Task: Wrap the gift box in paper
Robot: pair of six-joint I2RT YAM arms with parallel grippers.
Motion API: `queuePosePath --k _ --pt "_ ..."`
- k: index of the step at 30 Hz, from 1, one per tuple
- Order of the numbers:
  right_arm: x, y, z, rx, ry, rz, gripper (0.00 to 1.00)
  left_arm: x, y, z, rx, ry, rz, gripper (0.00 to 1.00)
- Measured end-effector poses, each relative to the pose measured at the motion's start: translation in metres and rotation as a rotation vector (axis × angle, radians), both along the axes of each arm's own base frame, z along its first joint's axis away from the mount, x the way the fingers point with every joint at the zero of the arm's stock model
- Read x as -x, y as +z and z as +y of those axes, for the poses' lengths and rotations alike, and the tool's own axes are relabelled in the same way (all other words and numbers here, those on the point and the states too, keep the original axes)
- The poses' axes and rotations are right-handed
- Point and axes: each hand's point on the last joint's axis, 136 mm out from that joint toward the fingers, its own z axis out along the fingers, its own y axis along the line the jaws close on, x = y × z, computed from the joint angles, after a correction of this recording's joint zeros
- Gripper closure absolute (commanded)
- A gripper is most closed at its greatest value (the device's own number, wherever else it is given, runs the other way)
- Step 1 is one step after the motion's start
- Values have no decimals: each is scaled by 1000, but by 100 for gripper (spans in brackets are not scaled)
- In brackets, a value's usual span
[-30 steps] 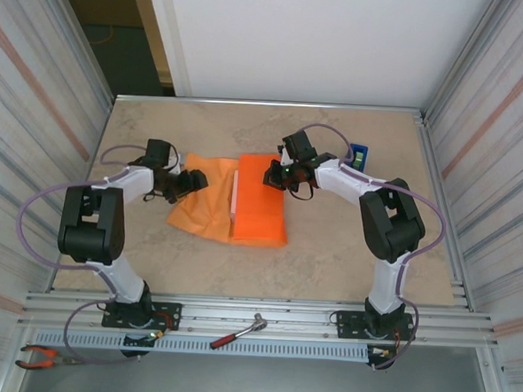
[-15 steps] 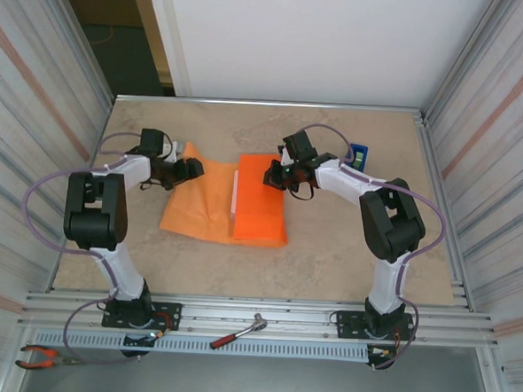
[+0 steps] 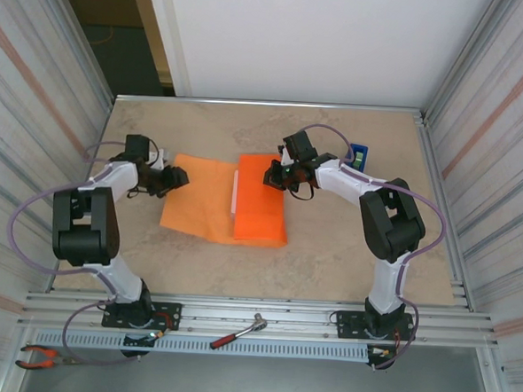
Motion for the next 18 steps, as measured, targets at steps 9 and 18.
queuePosePath --k 9,18 --pt "1 -1 1 -9 6 2 100 25 -10 -2 11 14 83 70" --pt "1 -1 1 -16 5 3 100 27 8 -1 8 15 42 69"
